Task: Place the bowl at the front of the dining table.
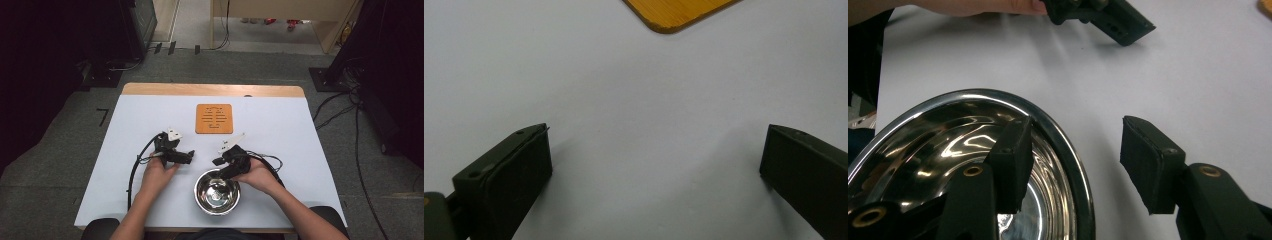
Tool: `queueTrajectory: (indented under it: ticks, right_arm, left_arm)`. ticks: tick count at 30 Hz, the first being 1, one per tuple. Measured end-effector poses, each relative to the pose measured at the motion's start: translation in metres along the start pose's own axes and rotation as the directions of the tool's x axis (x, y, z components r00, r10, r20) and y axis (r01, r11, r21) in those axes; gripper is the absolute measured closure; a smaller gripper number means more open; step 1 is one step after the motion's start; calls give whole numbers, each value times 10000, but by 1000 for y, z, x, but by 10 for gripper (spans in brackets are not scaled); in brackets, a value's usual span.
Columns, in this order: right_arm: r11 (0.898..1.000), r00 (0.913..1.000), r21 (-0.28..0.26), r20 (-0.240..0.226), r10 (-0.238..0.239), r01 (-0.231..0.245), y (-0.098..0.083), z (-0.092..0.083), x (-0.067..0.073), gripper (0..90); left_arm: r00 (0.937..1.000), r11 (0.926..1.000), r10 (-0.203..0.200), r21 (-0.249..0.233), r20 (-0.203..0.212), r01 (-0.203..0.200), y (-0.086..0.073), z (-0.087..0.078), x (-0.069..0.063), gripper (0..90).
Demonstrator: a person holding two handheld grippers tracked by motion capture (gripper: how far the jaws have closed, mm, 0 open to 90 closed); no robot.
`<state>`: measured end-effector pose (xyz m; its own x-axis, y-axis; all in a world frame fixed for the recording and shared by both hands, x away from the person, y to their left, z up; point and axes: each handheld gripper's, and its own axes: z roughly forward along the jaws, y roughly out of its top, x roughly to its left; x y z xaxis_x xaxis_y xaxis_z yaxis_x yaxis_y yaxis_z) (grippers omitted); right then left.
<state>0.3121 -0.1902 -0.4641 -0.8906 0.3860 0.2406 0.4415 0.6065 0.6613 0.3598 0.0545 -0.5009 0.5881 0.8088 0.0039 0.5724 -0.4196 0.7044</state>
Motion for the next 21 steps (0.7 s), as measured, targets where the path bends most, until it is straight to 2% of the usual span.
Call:
queueTrajectory:
  ticks: [9,16,21]
  right_arm:
    - [9974,9981,620,-523,-339,372,-5,11,2,556]
    - [9920,9960,1081,-684,-582,654,-7,16,1,605]
    - [9908,9943,1104,-806,-695,782,-8,17,0,633]
  left_arm:
    - [10000,10000,3,7,-1,-3,0,0,0,1]
    - [10000,10000,-1,2,-1,1,0,0,0,1]
    - [10000,10000,-24,-19,-1,24,0,0,0,1]
